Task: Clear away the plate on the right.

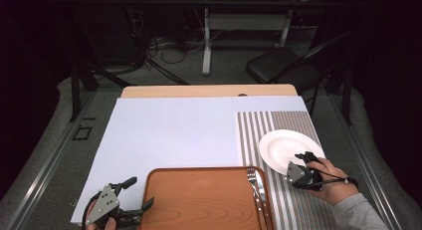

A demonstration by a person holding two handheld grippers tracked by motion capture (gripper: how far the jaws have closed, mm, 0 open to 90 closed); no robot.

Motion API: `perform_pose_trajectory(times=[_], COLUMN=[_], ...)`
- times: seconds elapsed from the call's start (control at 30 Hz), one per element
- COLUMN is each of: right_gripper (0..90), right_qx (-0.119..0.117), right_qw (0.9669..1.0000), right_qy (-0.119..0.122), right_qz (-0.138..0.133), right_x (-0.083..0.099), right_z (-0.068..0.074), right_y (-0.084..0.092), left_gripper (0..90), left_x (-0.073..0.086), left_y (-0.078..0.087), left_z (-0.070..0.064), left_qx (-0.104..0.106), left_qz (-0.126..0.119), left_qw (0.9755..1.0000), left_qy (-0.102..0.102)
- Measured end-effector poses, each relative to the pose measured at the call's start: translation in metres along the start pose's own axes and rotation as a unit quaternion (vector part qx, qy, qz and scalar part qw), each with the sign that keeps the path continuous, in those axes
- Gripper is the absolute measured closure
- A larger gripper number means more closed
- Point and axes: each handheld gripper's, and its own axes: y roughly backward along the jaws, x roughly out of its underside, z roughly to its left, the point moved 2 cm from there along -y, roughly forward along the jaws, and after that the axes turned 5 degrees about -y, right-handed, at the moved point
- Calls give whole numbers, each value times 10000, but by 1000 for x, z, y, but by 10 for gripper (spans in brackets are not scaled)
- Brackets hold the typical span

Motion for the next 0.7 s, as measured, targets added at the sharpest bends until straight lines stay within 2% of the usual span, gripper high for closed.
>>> perform_pose_trajectory(times=[0.23,0.3,0.33,0.47,0.57,0.7], right_gripper=[459,568,585,626,645,706], right_qx=[-141,-273,-359,-443,-474,-580], right_qw=[9999,9996,9992,9988,9986,9979], right_qy=[10,-3,-28,-58,14,-55], right_qz=[77,94,170,198,231,266], right_x=[-2,-2,-3,-4,-5,-5], right_z=[-3,-4,-4,-6,-7,-9], right_y=[1,2,4,4,4,4], left_gripper=[156,156,156,156,156,156], left_x=[0,0,0,0,0,0], left_y=[1,1,1,1,1,0], left_z=[1,1,1,1,1,1], left_qx=[0,4,4,5,10,13], left_qz=[6,4,3,5,3,1], left_qw=[10000,10000,10000,10000,10000,10000], left_qy=[6,9,8,10,9,7])
